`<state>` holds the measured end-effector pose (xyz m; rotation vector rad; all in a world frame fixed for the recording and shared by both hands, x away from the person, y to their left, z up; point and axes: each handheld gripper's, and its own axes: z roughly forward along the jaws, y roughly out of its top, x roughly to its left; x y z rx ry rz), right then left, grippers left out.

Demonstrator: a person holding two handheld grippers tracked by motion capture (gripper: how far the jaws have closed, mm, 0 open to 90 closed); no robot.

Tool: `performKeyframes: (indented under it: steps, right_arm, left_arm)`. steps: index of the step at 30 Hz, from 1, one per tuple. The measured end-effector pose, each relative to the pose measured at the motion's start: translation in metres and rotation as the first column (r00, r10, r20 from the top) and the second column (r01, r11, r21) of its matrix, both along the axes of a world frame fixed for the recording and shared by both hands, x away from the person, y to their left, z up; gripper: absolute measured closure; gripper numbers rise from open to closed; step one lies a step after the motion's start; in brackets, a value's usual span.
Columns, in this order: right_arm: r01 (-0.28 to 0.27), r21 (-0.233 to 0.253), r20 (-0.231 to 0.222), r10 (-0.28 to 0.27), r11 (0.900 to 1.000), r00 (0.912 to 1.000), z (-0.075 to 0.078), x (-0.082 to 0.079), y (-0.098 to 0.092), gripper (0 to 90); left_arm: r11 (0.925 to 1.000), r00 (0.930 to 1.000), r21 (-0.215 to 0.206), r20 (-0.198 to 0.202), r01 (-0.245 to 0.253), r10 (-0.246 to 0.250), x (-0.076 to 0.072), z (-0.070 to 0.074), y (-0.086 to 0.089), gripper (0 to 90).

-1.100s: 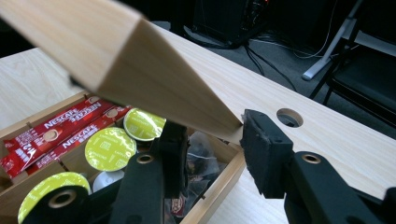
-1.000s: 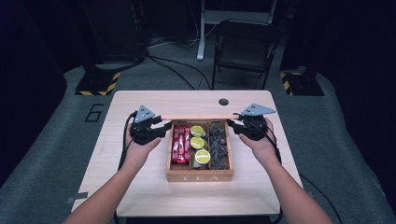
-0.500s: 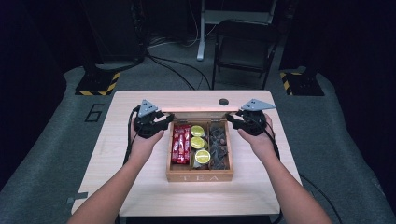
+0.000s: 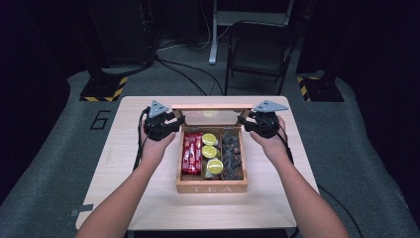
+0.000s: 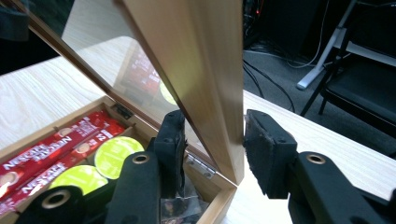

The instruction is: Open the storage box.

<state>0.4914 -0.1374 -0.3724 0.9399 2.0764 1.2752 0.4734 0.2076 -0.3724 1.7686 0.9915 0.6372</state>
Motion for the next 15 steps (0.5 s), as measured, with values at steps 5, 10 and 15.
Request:
performKeyframes:
  steps: [5,10,15]
  right_arm:
    - [0.004,-0.02,0.002,-0.004,1.0,1.0,-0.002,0.008,0.002,58.4]
    - [-0.003,-0.023,-0.001,0.003,1.0,1.0,-0.005,0.015,0.004,58.4]
    - [0.012,-0.012,0.006,-0.012,1.0,0.9999,-0.008,0.023,0.006,58.5]
  left_arm:
    - [1.0,1.0,-0.007,-0.005,0.001,-0.001,0.008,-0.001,0.001,59.1]
    - [0.9997,0.9999,-0.02,-0.008,0.013,-0.014,0.017,-0.004,0.003,59.0]
    - [0.9996,0.9999,-0.026,-0.006,-0.008,0.008,0.025,-0.006,0.001,59.0]
